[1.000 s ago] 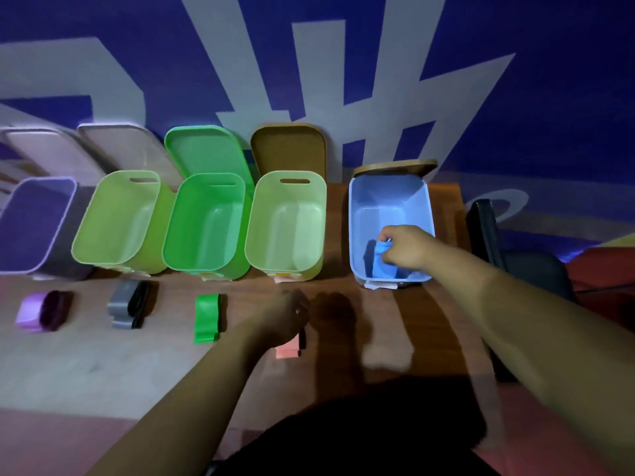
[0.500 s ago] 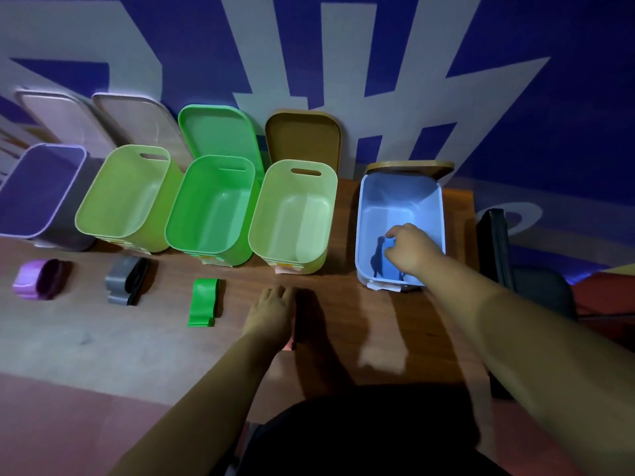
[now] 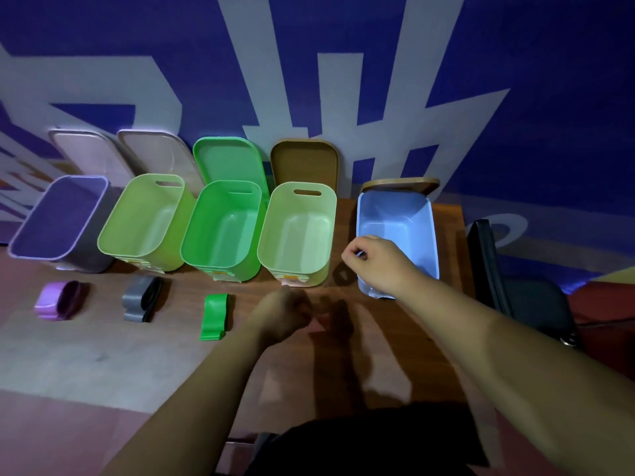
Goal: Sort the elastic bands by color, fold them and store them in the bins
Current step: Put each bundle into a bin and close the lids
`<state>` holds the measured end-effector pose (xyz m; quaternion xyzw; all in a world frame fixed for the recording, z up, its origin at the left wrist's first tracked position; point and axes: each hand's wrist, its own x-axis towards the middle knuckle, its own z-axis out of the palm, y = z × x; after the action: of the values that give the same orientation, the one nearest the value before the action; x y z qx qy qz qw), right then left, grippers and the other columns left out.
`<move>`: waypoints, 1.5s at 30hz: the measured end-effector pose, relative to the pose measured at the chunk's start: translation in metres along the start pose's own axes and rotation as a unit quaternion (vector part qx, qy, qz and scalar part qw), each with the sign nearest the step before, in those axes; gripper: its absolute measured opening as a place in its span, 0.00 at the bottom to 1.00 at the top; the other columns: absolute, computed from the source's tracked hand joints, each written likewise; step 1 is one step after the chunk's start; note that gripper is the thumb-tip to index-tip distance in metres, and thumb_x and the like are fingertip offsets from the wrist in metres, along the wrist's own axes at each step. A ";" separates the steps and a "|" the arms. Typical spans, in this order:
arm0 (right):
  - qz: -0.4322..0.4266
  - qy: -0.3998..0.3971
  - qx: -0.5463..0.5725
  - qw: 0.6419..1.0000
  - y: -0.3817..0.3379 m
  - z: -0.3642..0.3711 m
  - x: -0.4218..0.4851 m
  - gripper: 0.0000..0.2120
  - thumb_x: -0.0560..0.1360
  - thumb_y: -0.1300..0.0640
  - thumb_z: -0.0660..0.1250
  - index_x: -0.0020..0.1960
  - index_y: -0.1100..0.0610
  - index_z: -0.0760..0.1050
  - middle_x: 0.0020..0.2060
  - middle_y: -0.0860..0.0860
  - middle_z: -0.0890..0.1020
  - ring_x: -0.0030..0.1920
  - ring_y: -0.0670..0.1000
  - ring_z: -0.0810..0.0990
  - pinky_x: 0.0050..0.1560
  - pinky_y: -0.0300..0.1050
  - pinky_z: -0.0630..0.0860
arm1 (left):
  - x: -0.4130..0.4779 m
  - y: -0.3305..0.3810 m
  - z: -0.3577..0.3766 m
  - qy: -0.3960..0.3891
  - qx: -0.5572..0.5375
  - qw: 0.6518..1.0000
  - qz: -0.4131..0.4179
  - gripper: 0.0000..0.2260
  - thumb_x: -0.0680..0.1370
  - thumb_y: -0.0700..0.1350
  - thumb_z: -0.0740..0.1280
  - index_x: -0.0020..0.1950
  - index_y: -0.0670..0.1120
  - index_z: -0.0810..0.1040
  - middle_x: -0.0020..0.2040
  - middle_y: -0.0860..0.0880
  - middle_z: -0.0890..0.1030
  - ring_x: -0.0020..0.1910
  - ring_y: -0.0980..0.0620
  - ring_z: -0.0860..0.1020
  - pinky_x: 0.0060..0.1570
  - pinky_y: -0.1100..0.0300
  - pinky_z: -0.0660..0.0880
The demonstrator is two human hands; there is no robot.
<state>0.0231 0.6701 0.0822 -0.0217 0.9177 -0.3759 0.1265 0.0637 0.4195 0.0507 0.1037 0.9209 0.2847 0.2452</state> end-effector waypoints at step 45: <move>0.098 -0.084 -0.254 0.959 -0.089 0.114 0.140 0.17 0.83 0.55 0.64 0.70 0.53 0.78 0.63 0.55 0.81 0.61 0.60 0.80 0.63 0.58 0.78 | 0.019 -0.240 -0.089 -0.048 0.007 0.995 -0.082 0.18 0.83 0.46 0.67 0.73 0.53 0.78 0.65 0.44 0.76 0.61 0.41 0.79 0.61 0.48 0.79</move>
<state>-0.0886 0.5098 0.0361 0.0054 0.9666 -0.1130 0.2298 -0.0105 0.1874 -0.0306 0.0431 0.9154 0.2522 0.3106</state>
